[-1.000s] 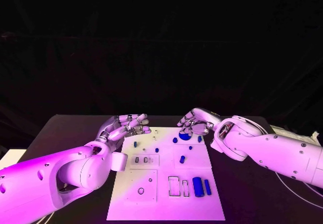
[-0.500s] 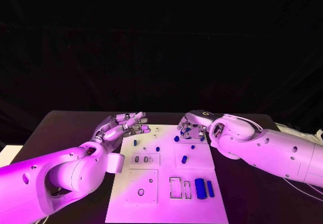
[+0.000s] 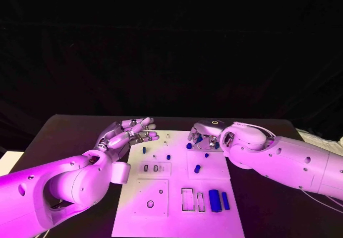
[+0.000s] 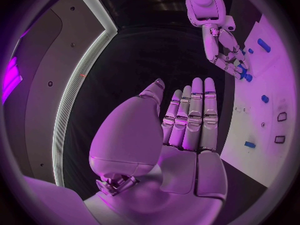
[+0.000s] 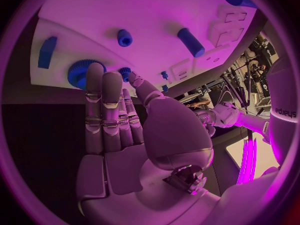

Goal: Assemble the parts on the task board

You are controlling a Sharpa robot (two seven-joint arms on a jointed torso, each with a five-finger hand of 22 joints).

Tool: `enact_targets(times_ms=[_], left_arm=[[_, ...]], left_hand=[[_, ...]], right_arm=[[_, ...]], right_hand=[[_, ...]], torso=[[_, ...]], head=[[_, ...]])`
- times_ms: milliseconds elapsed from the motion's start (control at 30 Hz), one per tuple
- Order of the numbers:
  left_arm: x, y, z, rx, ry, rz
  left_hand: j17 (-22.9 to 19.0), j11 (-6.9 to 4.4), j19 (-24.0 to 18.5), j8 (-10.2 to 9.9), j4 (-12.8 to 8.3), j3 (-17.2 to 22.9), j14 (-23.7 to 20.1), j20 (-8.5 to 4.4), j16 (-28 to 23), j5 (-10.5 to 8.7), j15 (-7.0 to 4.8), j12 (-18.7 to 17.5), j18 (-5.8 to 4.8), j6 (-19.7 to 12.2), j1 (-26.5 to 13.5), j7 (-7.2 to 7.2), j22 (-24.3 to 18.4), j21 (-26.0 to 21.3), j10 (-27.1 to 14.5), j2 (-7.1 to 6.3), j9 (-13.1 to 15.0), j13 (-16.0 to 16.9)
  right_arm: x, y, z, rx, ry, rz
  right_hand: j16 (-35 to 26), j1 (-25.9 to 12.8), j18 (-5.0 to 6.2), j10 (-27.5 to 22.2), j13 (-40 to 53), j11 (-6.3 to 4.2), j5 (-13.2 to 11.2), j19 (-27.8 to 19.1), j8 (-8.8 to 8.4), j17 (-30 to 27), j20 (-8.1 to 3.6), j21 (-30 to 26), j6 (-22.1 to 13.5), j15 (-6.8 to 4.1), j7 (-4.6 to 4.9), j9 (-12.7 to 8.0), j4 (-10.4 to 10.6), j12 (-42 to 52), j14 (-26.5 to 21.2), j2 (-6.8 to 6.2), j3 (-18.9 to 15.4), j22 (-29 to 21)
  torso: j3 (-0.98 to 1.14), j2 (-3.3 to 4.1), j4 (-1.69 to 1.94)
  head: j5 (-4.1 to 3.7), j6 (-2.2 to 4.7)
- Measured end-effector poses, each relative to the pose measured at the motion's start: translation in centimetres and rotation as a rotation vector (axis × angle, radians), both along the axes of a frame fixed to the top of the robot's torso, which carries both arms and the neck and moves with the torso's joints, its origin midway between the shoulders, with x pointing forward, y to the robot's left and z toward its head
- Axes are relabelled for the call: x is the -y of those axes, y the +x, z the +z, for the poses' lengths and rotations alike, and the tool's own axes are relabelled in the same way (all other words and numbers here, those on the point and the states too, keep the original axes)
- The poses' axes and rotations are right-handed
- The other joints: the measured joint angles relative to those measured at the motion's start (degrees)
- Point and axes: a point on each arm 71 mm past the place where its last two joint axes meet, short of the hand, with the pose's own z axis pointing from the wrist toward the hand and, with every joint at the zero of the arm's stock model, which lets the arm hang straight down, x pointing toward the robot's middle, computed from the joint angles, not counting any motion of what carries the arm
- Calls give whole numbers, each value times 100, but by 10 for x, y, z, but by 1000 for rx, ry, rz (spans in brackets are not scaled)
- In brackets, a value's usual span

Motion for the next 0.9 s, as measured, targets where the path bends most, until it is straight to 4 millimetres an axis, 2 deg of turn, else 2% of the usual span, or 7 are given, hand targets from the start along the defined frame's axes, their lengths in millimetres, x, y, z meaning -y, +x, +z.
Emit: enact_targets(times_ms=[400, 733, 900], left_arm=[[0, 0, 2, 0, -3, -5], [0, 0, 4, 1, -2, -7], [0, 0, 5, 0, -2, -9]], left_hand=[[9, 0, 0, -33, -16, -16, 0, 0, 0, 0, 0, 0, -1, 0, 0, 0, -4, 0, 0, 0, 0, 0], [8, 0, 0, -33, -16, -16, 0, 0, 0, 0, 0, 0, -1, -21, -5, 20, -9, 0, 0, -5, 1, 0], [8, 0, 0, -33, -16, -16, 0, 0, 0, 0, 0, 0, 0, -21, -23, 20, -9, 0, 0, -23, 1, 0]], right_arm=[[-5, 2, -2, -5, -20, 9], [-8, 2, -3, -14, -27, 14], [-9, 3, -4, -19, -31, 15]], right_hand=[[1155, -31, 0, 0, 1, 0, -23, -42, 0, 1151, 1, 429, 0, 0, 0, -1, 203, 0, 0, -59, 366, 265], [1692, -24, -1, 23, 1, -21, -113, -122, 0, 1670, 0, 694, 22, 0, -22, 6, 360, 0, 0, -111, 630, 445], [1990, -22, -1, 63, 1, -43, -159, -122, 0, 1963, 0, 1011, 62, 0, -18, 6, 483, 0, 0, -174, 783, 791]], torso=[[-3, 63, 18], [-10, 102, 20], [-10, 119, 25]], head=[[0, 20], [-10, 23], [-9, 23]])
